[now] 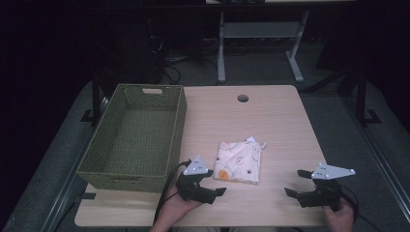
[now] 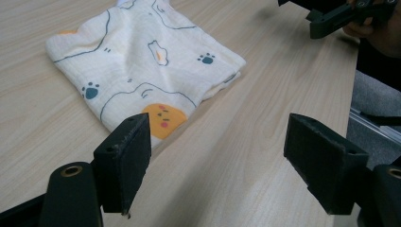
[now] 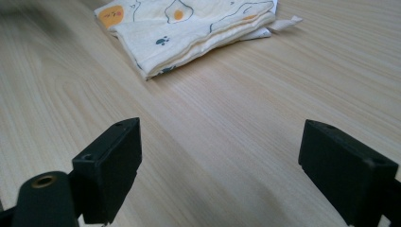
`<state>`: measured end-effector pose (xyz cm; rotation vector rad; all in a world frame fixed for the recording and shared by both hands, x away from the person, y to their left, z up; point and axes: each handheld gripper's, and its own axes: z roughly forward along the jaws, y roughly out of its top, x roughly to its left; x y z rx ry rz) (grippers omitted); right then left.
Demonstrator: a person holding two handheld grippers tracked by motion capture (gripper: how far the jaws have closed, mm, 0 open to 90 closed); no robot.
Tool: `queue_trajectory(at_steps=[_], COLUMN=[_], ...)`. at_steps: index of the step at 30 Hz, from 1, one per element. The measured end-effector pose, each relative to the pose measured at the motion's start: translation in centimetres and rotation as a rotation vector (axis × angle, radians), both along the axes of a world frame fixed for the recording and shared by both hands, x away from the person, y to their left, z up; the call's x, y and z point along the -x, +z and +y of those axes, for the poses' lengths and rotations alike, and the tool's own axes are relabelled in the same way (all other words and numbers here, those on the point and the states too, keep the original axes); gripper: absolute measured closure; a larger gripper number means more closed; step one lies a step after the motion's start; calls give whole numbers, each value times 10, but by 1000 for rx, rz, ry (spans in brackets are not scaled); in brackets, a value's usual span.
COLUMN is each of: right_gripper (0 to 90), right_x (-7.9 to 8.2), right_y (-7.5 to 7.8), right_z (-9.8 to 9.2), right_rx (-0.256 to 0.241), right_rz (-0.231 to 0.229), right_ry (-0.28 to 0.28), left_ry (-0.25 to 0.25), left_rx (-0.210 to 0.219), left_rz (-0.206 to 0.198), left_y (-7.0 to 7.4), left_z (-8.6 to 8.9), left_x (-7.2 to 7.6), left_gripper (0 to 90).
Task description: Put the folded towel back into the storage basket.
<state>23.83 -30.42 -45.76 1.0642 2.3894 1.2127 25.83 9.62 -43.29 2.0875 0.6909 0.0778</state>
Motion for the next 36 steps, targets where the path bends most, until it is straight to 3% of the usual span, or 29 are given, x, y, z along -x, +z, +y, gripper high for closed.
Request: queue_trajectory(at_steps=[10,16,23,29,36], right_gripper=[135,135,135,135,135], right_x=[2,2,2,3,4], right_y=[2,2,3,4,5], right_z=[-1,-2,-2,-3,-4], right_rx=[-11,-14,-19,-31,-35], right_rz=[-10,-12,-17,-23,-27], right_ry=[2,-7,1,2,8], left_ry=[8,-6,-14,-5,-9], left_rx=[-5,-31,-97,-202,-269], left_rz=[2,-9,-34,-62,-74], left_y=[0,3,6,5,4], left_z=[-2,-13,-32,-51,-71], left_x=[-1,-7,-17,-30,-47], left_gripper=[225,228,232,230,231])
